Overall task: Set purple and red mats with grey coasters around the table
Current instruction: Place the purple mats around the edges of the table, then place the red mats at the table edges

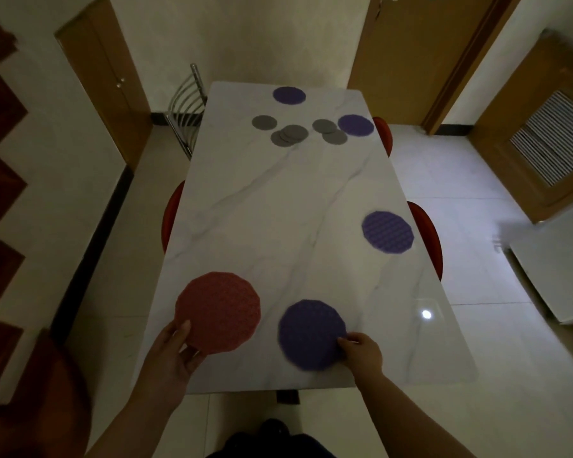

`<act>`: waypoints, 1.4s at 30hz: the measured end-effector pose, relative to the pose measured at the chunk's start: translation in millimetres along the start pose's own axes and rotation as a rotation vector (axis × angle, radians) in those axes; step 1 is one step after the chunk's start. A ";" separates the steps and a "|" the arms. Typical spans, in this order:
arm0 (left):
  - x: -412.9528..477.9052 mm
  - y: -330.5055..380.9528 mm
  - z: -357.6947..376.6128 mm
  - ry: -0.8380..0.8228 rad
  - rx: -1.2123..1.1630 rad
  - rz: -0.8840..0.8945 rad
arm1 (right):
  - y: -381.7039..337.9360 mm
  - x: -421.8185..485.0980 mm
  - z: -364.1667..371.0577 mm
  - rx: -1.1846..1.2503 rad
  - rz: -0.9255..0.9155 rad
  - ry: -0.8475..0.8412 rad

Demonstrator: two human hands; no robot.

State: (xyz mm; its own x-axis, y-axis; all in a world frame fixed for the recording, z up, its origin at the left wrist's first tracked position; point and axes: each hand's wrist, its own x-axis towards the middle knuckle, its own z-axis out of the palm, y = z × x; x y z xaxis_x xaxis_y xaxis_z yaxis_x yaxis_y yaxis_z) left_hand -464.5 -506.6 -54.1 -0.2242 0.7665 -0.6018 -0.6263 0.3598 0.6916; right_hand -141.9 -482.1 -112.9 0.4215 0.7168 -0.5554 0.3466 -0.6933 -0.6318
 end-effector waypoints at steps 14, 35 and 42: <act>-4.1 -3.5 0.9 0.009 -0.018 0.003 | -13.1 -4.0 -3.5 -0.100 -0.013 0.042; 33.1 95.1 -91.6 -0.012 0.048 0.051 | -191.6 -117.0 181.1 -0.112 -0.730 -0.279; 83.5 199.2 -158.7 -0.117 0.116 0.073 | -264.2 -166.7 273.0 0.233 -0.520 -0.278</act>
State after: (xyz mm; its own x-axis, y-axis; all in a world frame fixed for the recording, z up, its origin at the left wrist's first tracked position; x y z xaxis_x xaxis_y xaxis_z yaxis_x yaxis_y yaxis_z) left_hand -726.5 -455.3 -30.0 -0.1734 0.8469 -0.5027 -0.5200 0.3548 0.7770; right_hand -532.5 -398.3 -1.0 0.0028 0.9696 -0.2445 0.2431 -0.2378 -0.9404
